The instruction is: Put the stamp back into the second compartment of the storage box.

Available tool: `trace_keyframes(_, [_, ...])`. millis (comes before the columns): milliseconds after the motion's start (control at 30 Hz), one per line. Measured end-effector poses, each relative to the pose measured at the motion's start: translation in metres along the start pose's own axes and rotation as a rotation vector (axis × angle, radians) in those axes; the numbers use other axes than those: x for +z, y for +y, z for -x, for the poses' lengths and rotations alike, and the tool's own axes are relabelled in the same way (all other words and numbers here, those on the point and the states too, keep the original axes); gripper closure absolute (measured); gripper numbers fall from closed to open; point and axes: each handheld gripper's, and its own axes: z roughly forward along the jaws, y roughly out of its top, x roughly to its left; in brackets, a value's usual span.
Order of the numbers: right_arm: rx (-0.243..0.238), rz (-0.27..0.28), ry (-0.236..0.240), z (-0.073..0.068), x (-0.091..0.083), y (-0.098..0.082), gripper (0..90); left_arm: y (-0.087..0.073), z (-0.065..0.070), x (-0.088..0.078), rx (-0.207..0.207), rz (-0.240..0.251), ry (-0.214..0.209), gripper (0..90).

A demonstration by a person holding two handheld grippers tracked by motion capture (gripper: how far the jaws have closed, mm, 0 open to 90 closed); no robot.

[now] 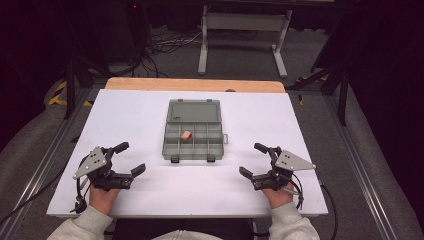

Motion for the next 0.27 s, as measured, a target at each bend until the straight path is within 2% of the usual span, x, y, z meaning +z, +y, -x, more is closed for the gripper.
trace_keyframes(33, [0.001, 0.000, 0.000, 0.0000, -0.0002, 0.0000, 3.3, -0.0012, -0.0008, -0.0013, 0.006, -0.012, 0.004, 2.9])
trace_keyframes(167, [0.001, -0.001, 0.000, 0.0001, -0.0003, 0.0000, 3.3, -0.0045, -0.0029, -0.0046, -0.029, 0.021, 0.004, 2.9])
trace_keyframes(267, [0.001, -0.002, 0.001, 0.0000, 0.0001, -0.0001, 3.3, -0.0046, -0.0034, -0.0054, -0.021, 0.018, 0.009, 3.0])
